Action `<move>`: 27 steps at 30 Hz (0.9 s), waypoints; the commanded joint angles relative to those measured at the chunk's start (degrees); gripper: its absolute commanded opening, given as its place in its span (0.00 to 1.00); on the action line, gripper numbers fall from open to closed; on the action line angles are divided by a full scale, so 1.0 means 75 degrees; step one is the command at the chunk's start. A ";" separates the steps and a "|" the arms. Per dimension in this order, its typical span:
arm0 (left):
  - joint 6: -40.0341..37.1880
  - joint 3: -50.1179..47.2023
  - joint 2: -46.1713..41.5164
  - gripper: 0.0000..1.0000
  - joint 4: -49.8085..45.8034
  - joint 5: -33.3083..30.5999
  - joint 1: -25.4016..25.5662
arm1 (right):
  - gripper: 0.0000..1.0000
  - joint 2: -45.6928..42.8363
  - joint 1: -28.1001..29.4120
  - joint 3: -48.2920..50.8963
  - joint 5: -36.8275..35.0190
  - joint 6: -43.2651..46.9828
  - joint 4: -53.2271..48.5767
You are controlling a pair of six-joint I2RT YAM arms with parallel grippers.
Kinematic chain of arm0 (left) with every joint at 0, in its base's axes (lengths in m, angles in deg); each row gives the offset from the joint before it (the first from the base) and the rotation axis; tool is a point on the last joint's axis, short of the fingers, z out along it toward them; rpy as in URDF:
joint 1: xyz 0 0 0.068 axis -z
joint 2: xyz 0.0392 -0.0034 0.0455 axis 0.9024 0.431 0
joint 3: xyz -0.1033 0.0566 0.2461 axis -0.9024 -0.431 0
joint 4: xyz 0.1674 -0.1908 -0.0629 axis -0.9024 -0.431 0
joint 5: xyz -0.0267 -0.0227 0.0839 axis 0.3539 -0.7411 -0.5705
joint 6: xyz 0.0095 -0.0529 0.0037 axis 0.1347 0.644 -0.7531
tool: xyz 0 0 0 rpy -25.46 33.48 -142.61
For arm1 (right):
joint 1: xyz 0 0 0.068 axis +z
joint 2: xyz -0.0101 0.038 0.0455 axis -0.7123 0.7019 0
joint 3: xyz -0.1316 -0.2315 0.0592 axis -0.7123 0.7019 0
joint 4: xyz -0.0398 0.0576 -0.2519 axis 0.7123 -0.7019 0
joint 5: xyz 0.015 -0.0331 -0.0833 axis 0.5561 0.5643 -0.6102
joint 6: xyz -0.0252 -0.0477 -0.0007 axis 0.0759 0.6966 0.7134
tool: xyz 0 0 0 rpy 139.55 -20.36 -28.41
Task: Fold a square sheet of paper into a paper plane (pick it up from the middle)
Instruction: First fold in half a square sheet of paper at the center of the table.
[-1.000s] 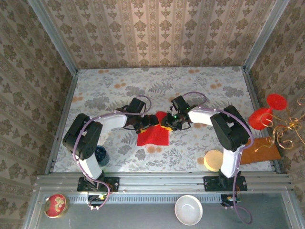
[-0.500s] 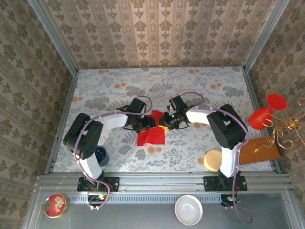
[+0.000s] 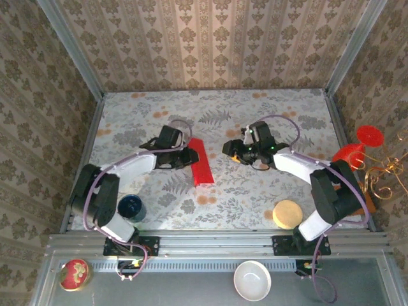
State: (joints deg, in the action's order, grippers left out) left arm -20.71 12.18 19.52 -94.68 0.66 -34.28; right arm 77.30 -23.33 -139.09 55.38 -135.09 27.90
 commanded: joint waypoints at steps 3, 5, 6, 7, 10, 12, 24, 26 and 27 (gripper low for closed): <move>-0.0146 0.0192 -0.0960 0.28 0.0419 0.1154 -0.0128 | 0.80 -0.0594 -0.0151 -0.0100 0.1208 0.0583 0.0370; -0.0147 0.0249 -0.1255 0.28 0.0367 0.1428 -0.0190 | 0.86 -0.0746 -0.0202 -0.0213 0.1519 0.0634 0.0395; -0.0165 0.0267 -0.1402 0.28 0.0377 0.1574 -0.0225 | 0.88 -0.0789 -0.0197 -0.0298 0.1698 0.0675 0.0365; -0.0160 0.0266 -0.1559 0.28 0.0377 0.1631 -0.0257 | 0.89 -0.0796 -0.0200 -0.0367 0.1882 0.0689 0.0402; -0.0059 0.0314 -0.1858 0.28 0.0353 0.2054 -0.0379 | 0.91 -0.0655 -0.0171 -0.0552 0.2264 0.0575 0.0496; 0.0021 0.0314 -0.1954 0.28 0.0446 0.2289 -0.0430 | 0.92 -0.0473 -0.0110 -0.0676 0.2559 0.0592 0.0601; 0.0069 0.0449 -0.1815 0.26 0.0528 0.3017 -0.0510 | 0.91 0.0553 0.0383 -0.1122 0.3646 -0.0011 0.1698; 0.0047 0.0510 -0.1748 0.26 0.0481 0.3052 -0.0499 | 0.90 0.0678 0.0372 -0.1155 0.3807 -0.0206 0.1998; 0.0034 0.0535 -0.1731 0.26 0.0423 0.3020 -0.0505 | 0.87 0.0729 0.0373 -0.1194 0.3858 -0.0239 0.2023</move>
State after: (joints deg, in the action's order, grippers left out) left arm -20.46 13.99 5.90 -91.90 21.23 -37.58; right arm 81.76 -20.54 -146.00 79.82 -134.53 38.56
